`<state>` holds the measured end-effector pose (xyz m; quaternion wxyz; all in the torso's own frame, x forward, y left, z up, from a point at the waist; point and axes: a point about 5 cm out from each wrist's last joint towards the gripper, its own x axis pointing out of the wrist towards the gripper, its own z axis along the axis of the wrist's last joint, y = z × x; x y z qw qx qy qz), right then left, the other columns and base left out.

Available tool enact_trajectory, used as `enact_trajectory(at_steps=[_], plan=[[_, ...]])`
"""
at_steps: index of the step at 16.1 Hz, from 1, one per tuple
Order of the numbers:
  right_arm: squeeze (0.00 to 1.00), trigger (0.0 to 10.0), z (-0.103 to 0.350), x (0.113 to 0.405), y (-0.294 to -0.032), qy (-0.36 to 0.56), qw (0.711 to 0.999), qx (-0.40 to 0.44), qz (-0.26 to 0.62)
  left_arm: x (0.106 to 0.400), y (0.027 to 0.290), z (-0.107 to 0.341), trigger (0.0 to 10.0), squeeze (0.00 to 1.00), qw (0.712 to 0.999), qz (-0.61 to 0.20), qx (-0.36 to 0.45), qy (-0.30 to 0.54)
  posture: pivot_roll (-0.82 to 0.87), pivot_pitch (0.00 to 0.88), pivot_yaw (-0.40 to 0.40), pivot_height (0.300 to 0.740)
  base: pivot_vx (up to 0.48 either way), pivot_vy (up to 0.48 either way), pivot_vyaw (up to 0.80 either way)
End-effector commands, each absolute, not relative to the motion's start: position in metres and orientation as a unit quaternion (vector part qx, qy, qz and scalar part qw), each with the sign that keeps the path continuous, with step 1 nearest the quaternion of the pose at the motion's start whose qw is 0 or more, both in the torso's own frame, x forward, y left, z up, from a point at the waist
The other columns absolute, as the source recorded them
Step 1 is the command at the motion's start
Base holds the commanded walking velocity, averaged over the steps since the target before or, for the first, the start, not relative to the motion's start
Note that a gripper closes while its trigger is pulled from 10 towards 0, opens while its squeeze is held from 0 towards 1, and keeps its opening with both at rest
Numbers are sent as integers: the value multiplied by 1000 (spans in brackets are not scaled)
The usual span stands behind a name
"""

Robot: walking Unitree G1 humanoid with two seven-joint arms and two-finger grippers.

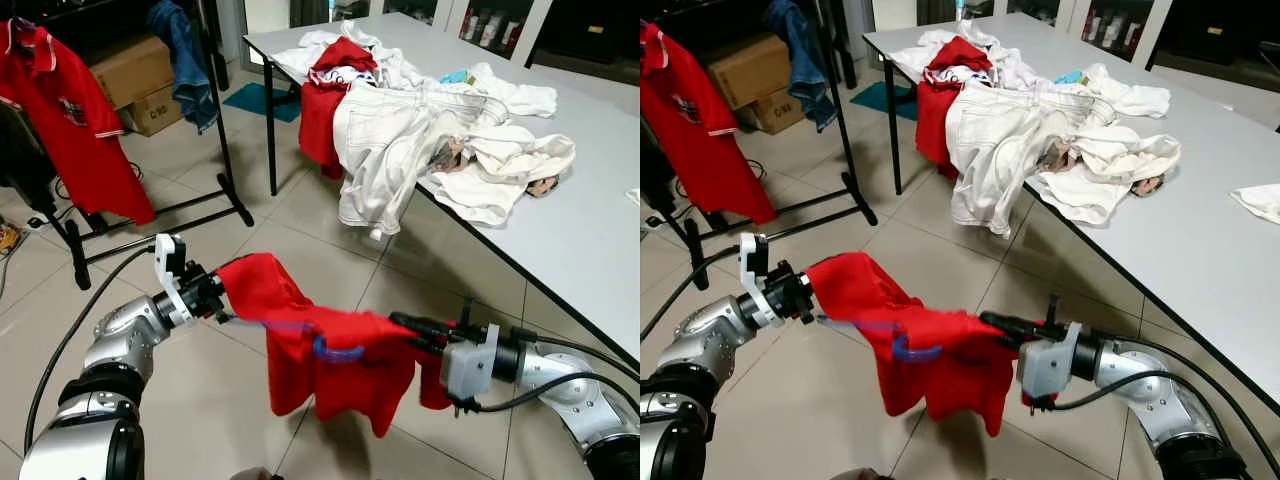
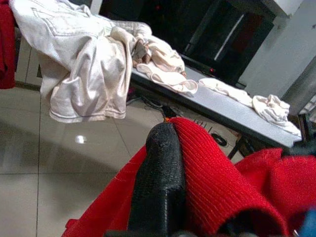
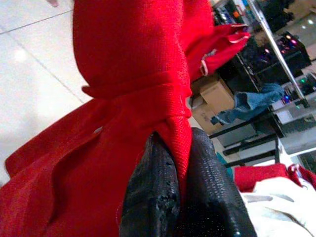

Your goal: Hang hanger

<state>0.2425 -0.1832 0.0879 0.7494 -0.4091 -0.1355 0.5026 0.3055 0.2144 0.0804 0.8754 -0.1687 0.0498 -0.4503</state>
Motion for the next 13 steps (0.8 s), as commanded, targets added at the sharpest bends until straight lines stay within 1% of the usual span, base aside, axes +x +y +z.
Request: enact_trajectory(at_steps=[1, 2, 6, 7, 9, 11, 12, 13], plan=[[0, 10000, 91, 244, -185, -140, 746, -424, 495, 305, 213, 82, 0, 0, 875, -458, -150, 50, -34, 0, 10, 740, 0, 0, 0], [0, 10000, 89, 244, -189, -137, 727, -455, 496, 305, 214, 82, 0, 0, 874, -460, -151, 48, -34, 0, 10, 740, 0, 0, 0], [0, 10000, 86, 254, -201, -106, 725, -504, 458, 305, 221, 88, 0, 0, 876, -457, -149, 38, -29, 0, 9, 740, 0, 0, 0], [0, 10000, 87, 257, -204, -101, 732, -511, 439, 304, 223, 88, 0, 0, 877, -456, -148, 37, -28, 0, 11, 740, 0, 0, 0], [0, 10000, 90, 263, -209, -98, 757, -505, 403, 300, 226, 84, 0, 0, 878, -453, -148, 43, -30, 0, 13, 740, 0, 0, 0], [0, 10000, 90, 263, -209, -103, 772, -486, 396, 295, 227, 79, 0, 0, 878, -454, -147, 51, -31, 0, 15, 740, 0, 0, 0], [0, 10000, 91, 261, -207, -111, 776, -470, 406, 293, 227, 77, 0, 0, 878, -453, -143, 56, -30, 0, 14, 740, 0, 0, 0], [0, 10000, 91, 256, -205, -122, 771, -461, 423, 291, 229, 74, 0, 0, 879, -452, -138, 64, -32, 0, 14, 740, 0, 0, 0]])
